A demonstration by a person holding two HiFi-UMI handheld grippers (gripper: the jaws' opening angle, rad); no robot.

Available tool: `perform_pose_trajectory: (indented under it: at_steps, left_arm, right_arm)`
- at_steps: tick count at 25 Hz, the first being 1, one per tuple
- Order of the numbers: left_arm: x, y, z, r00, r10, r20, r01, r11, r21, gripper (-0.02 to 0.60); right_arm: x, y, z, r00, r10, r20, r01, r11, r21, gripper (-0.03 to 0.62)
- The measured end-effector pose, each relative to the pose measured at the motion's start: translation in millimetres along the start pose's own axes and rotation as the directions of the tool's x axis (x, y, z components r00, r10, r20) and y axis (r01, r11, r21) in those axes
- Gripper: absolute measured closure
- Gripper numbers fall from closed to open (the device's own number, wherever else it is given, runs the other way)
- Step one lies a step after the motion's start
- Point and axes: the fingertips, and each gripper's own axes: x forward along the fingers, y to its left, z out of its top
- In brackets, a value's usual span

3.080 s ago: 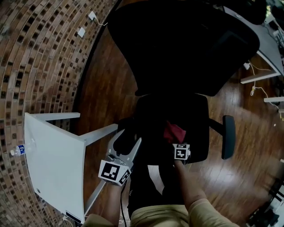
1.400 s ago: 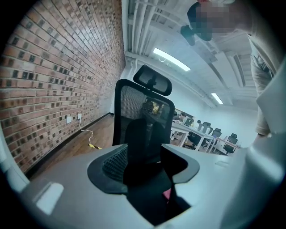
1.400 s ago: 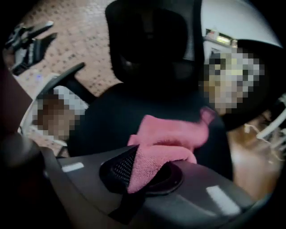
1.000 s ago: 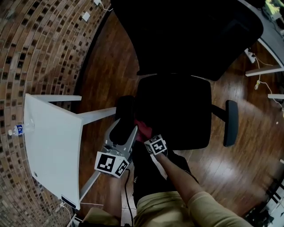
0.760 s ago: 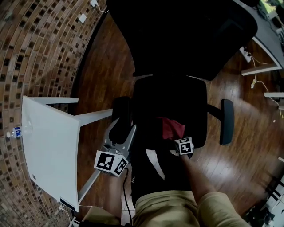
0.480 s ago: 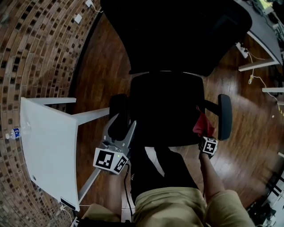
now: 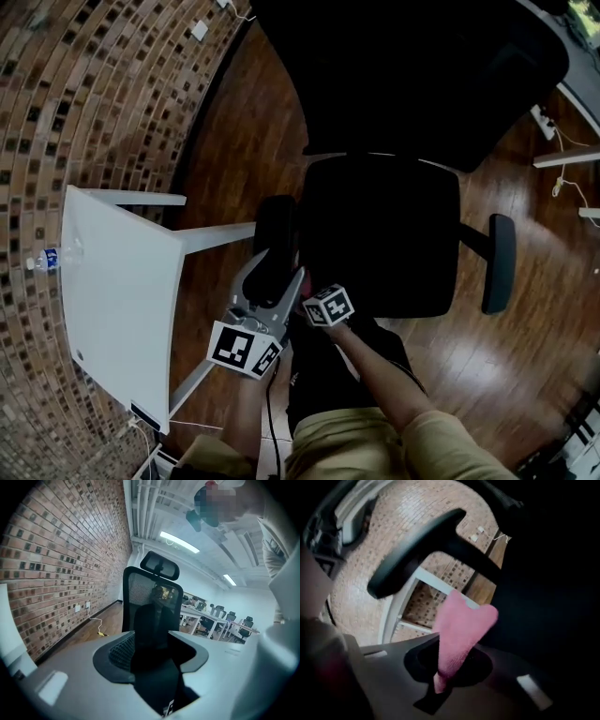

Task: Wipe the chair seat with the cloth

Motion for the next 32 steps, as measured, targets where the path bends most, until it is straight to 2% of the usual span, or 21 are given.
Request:
perform_pose_trajectory:
  at_steps: [2, 3, 5, 7, 9, 10, 13, 14, 15, 17, 18, 19, 20, 22, 23, 24, 26, 28, 30, 32]
  left_arm:
    - [-4.6, 1.9, 0.5, 1.0, -0.005, -0.003, 0.005, 1.0, 0.011, 0.382]
    - [-6.4, 2.4, 0.5, 1.0, -0.007, 0.001, 0.007, 1.0, 0.009, 0.382]
    - [-8.7, 2.2, 1.3, 1.0, -0.008, 0.019, 0.008, 1.0, -0.002, 0.386]
    - [-8.1, 1.4, 0.8, 0.999, -0.01, 0.03, 0.01, 1.0, -0.015, 0.388]
    - [-5.4, -1.1, 0.8, 0.999, -0.017, 0.038, 0.019, 0.999, -0.031, 0.388]
    - [-3.6, -2.9, 1.9, 0.999, -0.024, 0.043, 0.025, 0.999, -0.036, 0.388]
    - [4.0, -8.0, 8.4, 0.997, -0.047, 0.057, 0.048, 0.998, -0.031, 0.388]
    - [6.3, -9.0, 11.2, 0.997, -0.052, 0.064, 0.054, 0.998, -0.029, 0.388]
    - [8.1, -9.4, 13.7, 0.996, -0.054, 0.071, 0.056, 0.998, -0.028, 0.388]
    - [11.6, -9.5, 16.8, 0.995, -0.053, 0.084, 0.055, 0.998, -0.025, 0.391]
    - [13.9, -9.6, 17.0, 0.995, -0.05, 0.086, 0.052, 0.998, -0.021, 0.391]
    - [16.5, -9.8, 15.8, 0.995, -0.047, 0.083, 0.049, 0.999, -0.014, 0.391]
    - [19.1, -9.7, 12.5, 0.996, -0.043, 0.072, 0.044, 0.999, -0.003, 0.391]
    - [21.9, -7.7, 1.1, 0.999, -0.035, 0.03, 0.034, 0.999, 0.011, 0.391]
    - [20.8, -5.5, -4.9, 1.0, -0.028, 0.008, 0.028, 1.0, 0.008, 0.39]
    - [18.2, -3.2, -9.9, 1.0, -0.021, -0.009, 0.021, 1.0, 0.005, 0.39]
    - [11.5, 0.3, -14.4, 1.0, -0.007, -0.03, 0.007, 1.0, 0.003, 0.39]
    - [4.0, 2.9, -11.8, 1.0, 0.006, -0.03, -0.006, 1.0, -0.006, 0.39]
    - [-5.4, 6.8, -6.5, 0.999, 0.024, -0.027, -0.025, 1.0, -0.012, 0.39]
    - [-15.0, 10.0, -3.1, 0.999, 0.04, -0.029, -0.04, 0.999, -0.01, 0.391]
  right_arm:
    - [5.2, -24.5, -15.7, 0.993, -0.108, -0.041, 0.107, 0.994, -0.023, 0.579]
    - [-5.1, -42.5, -21.3, 0.989, -0.145, -0.024, 0.145, 0.989, 0.005, 0.579]
    - [-47.1, -86.2, -33.8, 0.974, -0.224, 0.023, 0.221, 0.97, 0.105, 0.579]
    - [-107.2, -141.6, -60.8, 0.938, -0.346, 0.022, 0.339, 0.928, 0.154, 0.579]
    - [-184.7, -189.5, -90.2, 0.882, -0.47, 0.02, 0.458, 0.868, 0.194, 0.58]
    - [-226.5, -209.4, -103.0, 0.843, -0.538, 0.027, 0.519, 0.824, 0.226, 0.579]
    - [-334.0, -252.0, -130.1, 0.691, -0.721, 0.053, 0.677, 0.671, 0.303, 0.58]
    - [-354.4, -259.1, -135.5, 0.656, -0.753, 0.054, 0.705, 0.637, 0.312, 0.58]
    - [-364.9, -262.9, -139.1, 0.636, -0.771, 0.046, 0.724, 0.616, 0.309, 0.58]
    - [-365.5, -263.9, -139.6, 0.619, -0.785, 0.017, 0.75, 0.597, 0.285, 0.58]
    - [-356.5, -259.3, -134.4, 0.632, -0.775, 0.013, 0.744, 0.611, 0.272, 0.58]
    - [-338.7, -249.2, -124.7, 0.672, -0.74, 0.027, 0.711, 0.656, 0.253, 0.58]
    - [-311.2, -233.0, -111.8, 0.734, -0.677, 0.052, 0.653, 0.725, 0.219, 0.58]
    - [-235.5, -183.4, -83.1, 0.862, -0.498, 0.091, 0.49, 0.866, 0.102, 0.58]
    - [-194.1, -153.0, -70.5, 0.91, -0.405, 0.093, 0.403, 0.914, 0.036, 0.58]
    - [-154.0, -120.7, -59.2, 0.946, -0.313, 0.088, 0.316, 0.948, -0.023, 0.58]
    - [-84.2, -57.2, -40.3, 0.985, -0.156, 0.07, 0.164, 0.978, -0.133, 0.579]
    - [-33.1, -11.2, -31.9, 0.997, -0.069, 0.028, 0.074, 0.969, -0.238, 0.579]
    - [-1.8, 1.9, -36.7, 0.998, -0.064, -0.02, 0.057, 0.96, -0.273, 0.579]
    - [1.1, -19.3, -48.5, 0.991, -0.124, -0.042, 0.112, 0.969, -0.22, 0.579]
